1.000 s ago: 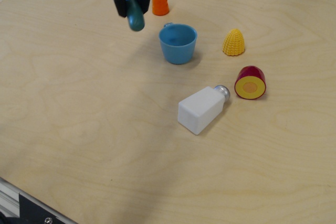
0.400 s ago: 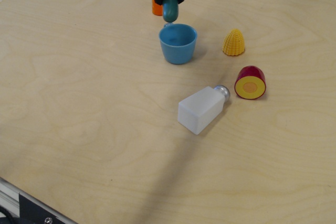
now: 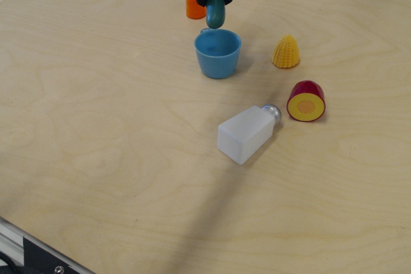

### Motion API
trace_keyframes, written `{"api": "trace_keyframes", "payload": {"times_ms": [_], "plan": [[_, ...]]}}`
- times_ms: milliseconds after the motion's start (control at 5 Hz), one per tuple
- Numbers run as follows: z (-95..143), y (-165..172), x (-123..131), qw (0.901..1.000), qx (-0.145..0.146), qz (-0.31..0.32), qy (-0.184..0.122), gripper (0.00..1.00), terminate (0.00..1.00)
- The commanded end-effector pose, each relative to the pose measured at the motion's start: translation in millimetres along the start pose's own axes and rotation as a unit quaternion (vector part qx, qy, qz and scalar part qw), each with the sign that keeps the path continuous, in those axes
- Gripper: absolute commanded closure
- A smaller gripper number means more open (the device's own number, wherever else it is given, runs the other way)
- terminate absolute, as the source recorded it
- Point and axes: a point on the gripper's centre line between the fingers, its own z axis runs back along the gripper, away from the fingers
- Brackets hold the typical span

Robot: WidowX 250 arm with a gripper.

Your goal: Put cucumber in cup

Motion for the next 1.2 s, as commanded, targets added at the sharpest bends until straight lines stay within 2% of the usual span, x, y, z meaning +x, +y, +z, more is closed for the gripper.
{"api": "trace_keyframes", "payload": {"times_ms": [0,200,400,600,1000], "plan": [[6,-1,-8,0.9997,-0.009,0.002,-0.021,1.00,0.00],[5,-5,-13,0.9998,-0.006,-0.006,-0.019,1.00,0.00],[7,-4,-16,0.9997,-0.011,0.000,-0.020,0.00,0.00],[6,-5,-18,0.9999,-0.007,-0.004,-0.013,0.00,0.00],[18,-6,-17,0.9997,-0.012,-0.004,-0.022,0.00,0.00]]}}
